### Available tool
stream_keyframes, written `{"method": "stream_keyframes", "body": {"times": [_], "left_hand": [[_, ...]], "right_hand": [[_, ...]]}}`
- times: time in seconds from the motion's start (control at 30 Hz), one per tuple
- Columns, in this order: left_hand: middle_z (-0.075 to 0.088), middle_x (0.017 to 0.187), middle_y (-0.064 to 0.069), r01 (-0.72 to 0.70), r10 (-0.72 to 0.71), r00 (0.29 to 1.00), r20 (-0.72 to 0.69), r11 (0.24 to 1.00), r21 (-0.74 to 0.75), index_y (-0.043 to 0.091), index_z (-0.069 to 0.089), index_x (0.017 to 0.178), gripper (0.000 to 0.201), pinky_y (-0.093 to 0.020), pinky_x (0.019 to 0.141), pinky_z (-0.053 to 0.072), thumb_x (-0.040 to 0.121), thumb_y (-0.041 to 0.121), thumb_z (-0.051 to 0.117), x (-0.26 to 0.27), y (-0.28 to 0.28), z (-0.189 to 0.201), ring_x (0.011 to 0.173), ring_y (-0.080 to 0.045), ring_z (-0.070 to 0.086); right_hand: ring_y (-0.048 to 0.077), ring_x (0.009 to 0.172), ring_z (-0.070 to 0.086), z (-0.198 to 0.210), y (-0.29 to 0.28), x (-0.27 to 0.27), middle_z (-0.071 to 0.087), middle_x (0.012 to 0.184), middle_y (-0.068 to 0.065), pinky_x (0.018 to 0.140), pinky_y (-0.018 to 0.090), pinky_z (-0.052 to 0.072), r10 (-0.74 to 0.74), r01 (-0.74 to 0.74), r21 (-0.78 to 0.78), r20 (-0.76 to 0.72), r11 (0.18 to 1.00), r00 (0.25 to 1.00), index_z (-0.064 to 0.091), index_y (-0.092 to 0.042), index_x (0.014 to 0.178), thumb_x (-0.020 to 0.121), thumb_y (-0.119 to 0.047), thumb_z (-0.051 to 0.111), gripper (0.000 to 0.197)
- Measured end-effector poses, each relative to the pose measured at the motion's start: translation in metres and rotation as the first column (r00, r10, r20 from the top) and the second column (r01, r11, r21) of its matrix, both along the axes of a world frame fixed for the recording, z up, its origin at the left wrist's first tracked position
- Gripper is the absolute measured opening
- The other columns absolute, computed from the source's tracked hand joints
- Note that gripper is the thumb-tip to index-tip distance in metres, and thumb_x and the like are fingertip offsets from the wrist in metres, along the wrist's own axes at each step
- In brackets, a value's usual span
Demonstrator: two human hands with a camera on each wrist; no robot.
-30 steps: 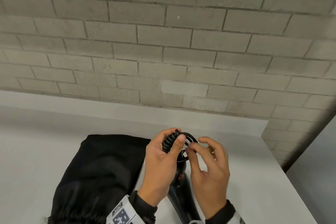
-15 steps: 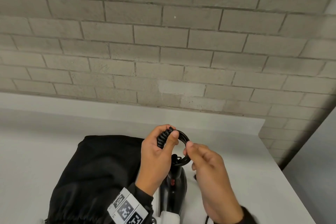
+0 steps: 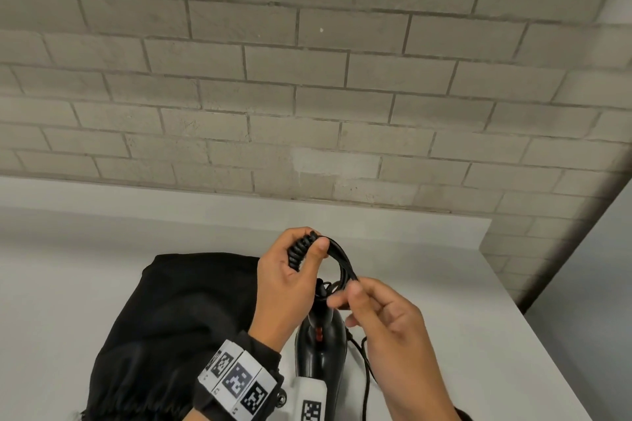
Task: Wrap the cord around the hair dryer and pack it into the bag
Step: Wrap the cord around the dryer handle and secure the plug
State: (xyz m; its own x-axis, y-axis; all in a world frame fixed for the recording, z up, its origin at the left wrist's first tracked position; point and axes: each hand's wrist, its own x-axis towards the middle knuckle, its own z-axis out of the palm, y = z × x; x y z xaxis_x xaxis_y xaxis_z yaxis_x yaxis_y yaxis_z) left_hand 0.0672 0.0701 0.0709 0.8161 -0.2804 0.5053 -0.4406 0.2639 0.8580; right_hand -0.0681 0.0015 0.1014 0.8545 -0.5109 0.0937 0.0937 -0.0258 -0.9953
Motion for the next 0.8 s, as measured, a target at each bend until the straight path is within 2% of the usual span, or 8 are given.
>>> {"method": "stream_keyframes", "body": {"times": [0.13, 0.23, 0.33, 0.43, 0.57, 0.67, 0.73, 0.8], "left_hand": [[0.073, 0.085, -0.005, 0.076, -0.079, 0.993, -0.083, 0.997, -0.032, 0.008, 0.069, 0.093, 0.02, -0.024, 0.079, 0.055, 0.087, 0.028, 0.067, 0.005, 0.003, -0.004, 0.081, -0.018, 0.069], [0.07, 0.094, -0.023, 0.239, -0.26, 0.936, -0.238, 0.964, -0.112, 0.005, 0.069, 0.094, 0.023, -0.037, 0.086, 0.056, 0.088, 0.028, 0.07, 0.009, 0.007, -0.004, 0.092, -0.035, 0.069], [0.065, 0.094, -0.023, 0.358, -0.417, 0.842, -0.341, 0.906, -0.224, 0.006, 0.069, 0.093, 0.019, -0.038, 0.087, 0.055, 0.087, 0.024, 0.069, 0.012, 0.01, 0.003, 0.099, -0.036, 0.067], [0.066, 0.093, -0.021, 0.368, -0.431, 0.839, -0.334, 0.899, -0.237, 0.006, 0.068, 0.091, 0.014, -0.036, 0.085, 0.056, 0.087, 0.019, 0.065, 0.013, 0.01, 0.004, 0.102, -0.041, 0.065], [0.07, 0.087, -0.014, 0.35, -0.408, 0.86, -0.306, 0.909, -0.228, 0.009, 0.07, 0.089, 0.012, -0.037, 0.084, 0.056, 0.087, 0.02, 0.067, 0.013, 0.009, -0.001, 0.102, -0.044, 0.066], [0.071, 0.087, -0.011, 0.347, -0.4, 0.863, -0.308, 0.913, -0.214, 0.008, 0.07, 0.09, 0.013, -0.04, 0.087, 0.056, 0.087, 0.02, 0.068, 0.015, 0.01, -0.004, 0.104, -0.046, 0.066], [0.07, 0.088, -0.013, 0.332, -0.397, 0.857, -0.328, 0.913, -0.238, 0.007, 0.069, 0.091, 0.014, -0.045, 0.09, 0.055, 0.087, 0.021, 0.067, 0.018, 0.011, -0.005, 0.106, -0.048, 0.064], [0.07, 0.09, -0.014, 0.304, -0.377, 0.862, -0.339, 0.919, -0.25, 0.009, 0.069, 0.092, 0.013, -0.048, 0.093, 0.054, 0.087, 0.02, 0.064, 0.023, 0.014, -0.004, 0.107, -0.048, 0.064]], "right_hand": [[0.021, 0.048, 0.05, -0.001, -0.015, -0.002, 0.031, 0.042, 0.002, 0.061, 0.034, 0.045, 0.154, -0.138, 0.551, 0.018, 0.823, 0.988, 0.058, -0.005, 0.075, 0.089, -0.037, 0.059, 0.035], [0.018, 0.047, 0.049, -0.007, -0.029, -0.008, 0.036, 0.041, -0.001, 0.054, 0.033, 0.043, 0.209, -0.32, 0.739, 0.242, 0.593, 0.948, 0.06, -0.006, 0.074, 0.074, -0.038, 0.082, 0.038], [0.03, 0.09, 0.067, -0.029, -0.027, -0.008, 0.068, 0.08, 0.015, 0.076, 0.036, 0.055, 0.207, -0.392, 0.551, 0.367, 0.737, 0.907, 0.066, -0.013, 0.075, 0.054, -0.03, 0.095, 0.04], [0.036, 0.122, 0.058, -0.054, -0.019, -0.008, 0.07, 0.105, 0.024, 0.094, 0.036, 0.05, 0.25, -0.415, 0.367, 0.418, 0.833, 0.873, 0.065, -0.018, 0.082, 0.065, -0.023, 0.09, 0.03], [0.033, 0.083, 0.072, -0.067, -0.016, -0.016, 0.066, 0.065, 0.025, 0.083, 0.033, 0.054, 0.246, -0.323, 0.39, 0.236, 0.862, 0.94, 0.068, -0.017, 0.076, 0.057, -0.037, 0.093, 0.038], [0.02, 0.048, 0.053, -0.066, -0.022, -0.025, 0.037, 0.049, 0.005, 0.065, 0.028, 0.048, 0.338, -0.609, 0.551, 0.518, 0.57, 0.786, 0.06, -0.002, 0.105, 0.097, -0.029, 0.058, 0.028], [0.01, 0.047, 0.029, -0.066, -0.028, -0.037, 0.023, 0.056, -0.002, 0.062, 0.024, 0.031, 0.163, -0.416, 0.502, 0.472, 0.759, 0.866, 0.047, -0.004, 0.124, 0.107, -0.026, 0.03, 0.033], [0.016, 0.062, 0.042, -0.074, -0.037, -0.04, 0.03, 0.066, 0.004, 0.075, 0.028, 0.033, 0.028, -0.264, 0.44, 0.473, 0.858, 0.881, 0.04, -0.001, 0.129, 0.108, -0.026, 0.025, 0.036]]}}
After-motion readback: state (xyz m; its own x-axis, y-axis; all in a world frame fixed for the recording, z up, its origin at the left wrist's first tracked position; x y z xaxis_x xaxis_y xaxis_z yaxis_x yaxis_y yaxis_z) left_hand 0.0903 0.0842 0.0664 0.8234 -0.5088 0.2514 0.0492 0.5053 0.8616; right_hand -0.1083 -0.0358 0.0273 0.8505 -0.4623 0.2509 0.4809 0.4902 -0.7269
